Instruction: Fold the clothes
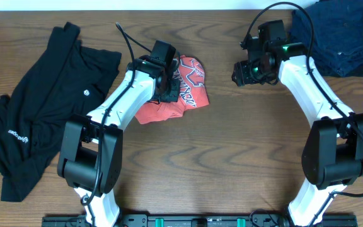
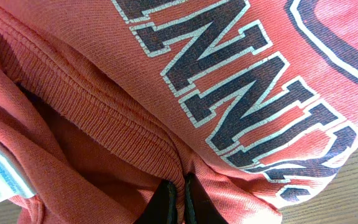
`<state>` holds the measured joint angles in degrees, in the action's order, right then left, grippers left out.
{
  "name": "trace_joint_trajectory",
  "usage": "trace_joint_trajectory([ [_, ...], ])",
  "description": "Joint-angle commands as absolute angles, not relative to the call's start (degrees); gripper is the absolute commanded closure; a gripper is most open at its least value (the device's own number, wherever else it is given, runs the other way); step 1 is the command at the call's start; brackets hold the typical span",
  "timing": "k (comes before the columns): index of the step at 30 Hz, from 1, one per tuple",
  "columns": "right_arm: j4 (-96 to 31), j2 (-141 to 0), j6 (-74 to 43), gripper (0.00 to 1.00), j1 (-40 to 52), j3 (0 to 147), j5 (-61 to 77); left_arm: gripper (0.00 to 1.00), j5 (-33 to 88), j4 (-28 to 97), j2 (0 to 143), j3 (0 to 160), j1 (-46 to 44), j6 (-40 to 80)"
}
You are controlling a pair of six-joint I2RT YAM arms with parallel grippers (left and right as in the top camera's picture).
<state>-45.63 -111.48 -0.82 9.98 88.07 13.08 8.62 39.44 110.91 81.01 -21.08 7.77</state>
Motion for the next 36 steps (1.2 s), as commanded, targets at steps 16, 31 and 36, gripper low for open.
trace_joint_trajectory([
  [16,-45.9,-109.3,-0.1,0.38,10.2,88.3,13.6,0.94,6.4,45.2,103.8,81.7,-10.0,8.0],
  [31,-40.2,-110.3,0.1,0.38,17.0,88.3,21.5,0.33,4.8,45.6,102.8,84.1,-9.6,9.8],
  [36,-33.0,-113.7,3.5,0.3,23.8,88.3,21.5,0.3,2.2,44.7,98.4,85.8,-9.4,13.9],
])
